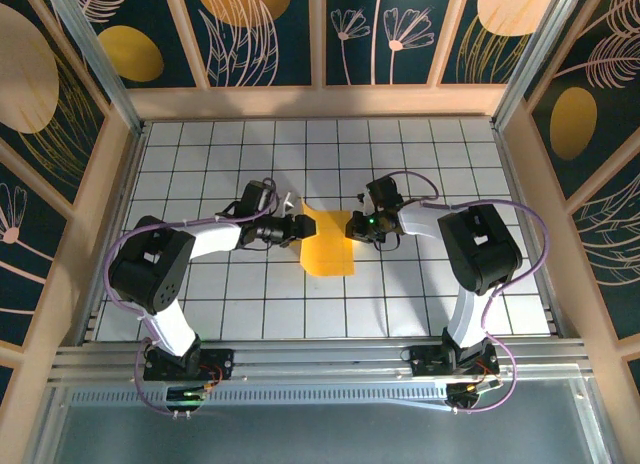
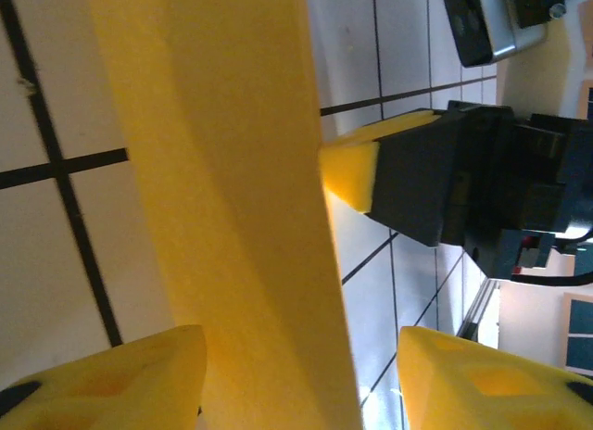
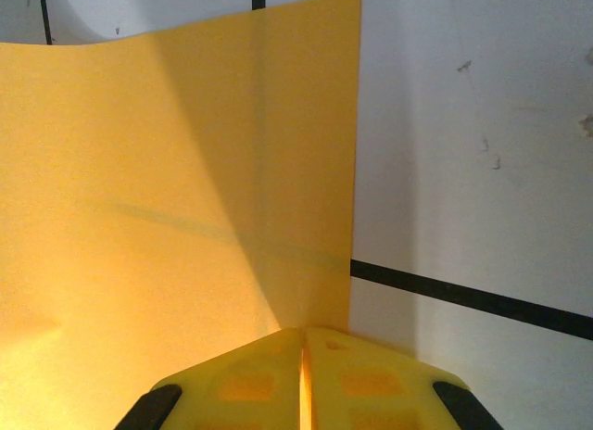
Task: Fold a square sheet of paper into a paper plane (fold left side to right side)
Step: First fold in half a square sheet of paper at the center of the table.
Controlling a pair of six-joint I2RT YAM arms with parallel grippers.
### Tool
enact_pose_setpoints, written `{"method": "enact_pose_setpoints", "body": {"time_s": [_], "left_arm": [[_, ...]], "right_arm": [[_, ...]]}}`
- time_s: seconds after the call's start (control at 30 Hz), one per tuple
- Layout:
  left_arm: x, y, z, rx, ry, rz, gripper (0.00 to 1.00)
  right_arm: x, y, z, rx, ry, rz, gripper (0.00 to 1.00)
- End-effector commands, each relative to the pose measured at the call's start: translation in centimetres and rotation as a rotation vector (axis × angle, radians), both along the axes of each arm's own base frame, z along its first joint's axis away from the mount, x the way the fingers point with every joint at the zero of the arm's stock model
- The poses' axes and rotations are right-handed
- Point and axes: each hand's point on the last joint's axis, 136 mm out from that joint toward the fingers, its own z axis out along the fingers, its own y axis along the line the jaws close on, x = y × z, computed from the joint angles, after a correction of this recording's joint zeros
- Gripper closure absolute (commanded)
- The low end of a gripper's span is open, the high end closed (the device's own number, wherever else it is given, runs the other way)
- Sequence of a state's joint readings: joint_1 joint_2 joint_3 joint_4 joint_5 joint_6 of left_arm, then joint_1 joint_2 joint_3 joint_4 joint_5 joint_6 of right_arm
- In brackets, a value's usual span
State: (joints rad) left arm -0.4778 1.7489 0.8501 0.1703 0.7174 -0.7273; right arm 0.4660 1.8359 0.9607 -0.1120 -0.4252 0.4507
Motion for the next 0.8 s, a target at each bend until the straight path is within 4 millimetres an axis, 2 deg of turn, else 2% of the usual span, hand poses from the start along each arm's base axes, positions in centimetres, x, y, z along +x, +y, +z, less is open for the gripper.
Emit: {"method": "enact_pose_setpoints", "body": {"time_s": [0.0,0.17,0.33,0.53,0.77], "left_arm": [[0.4,-1.8,2.6,-0.073,-0.046,-0.034,0.37],[0.3,-3.7,2.8,-0.087,-0.053,-0.072,0.35],[0.5,-4.8,2.0,-0.079,-0.043,-0.088,0.35],[0.3,-5.0,0.4,-0.061,-0.019,-0.093,0.41],[0.2,-5.3,0.6,-0.067,-0.026,-0.099,0.37]], "right_arm": [[-1.4,-0.7,-2.1,-0.078,0.049,0.012,0.89],[-1.5,-0.4,-1.9,-0.065,0.044,0.015,0.89],[-1.5,0.1,-1.3,-0.024,0.032,0.014,0.89],[-1.4,0.5,-0.7,0.008,0.020,0.009,0.89],[-1.7,0.3,-1.1,0.003,0.029,0.008,0.89]]}}
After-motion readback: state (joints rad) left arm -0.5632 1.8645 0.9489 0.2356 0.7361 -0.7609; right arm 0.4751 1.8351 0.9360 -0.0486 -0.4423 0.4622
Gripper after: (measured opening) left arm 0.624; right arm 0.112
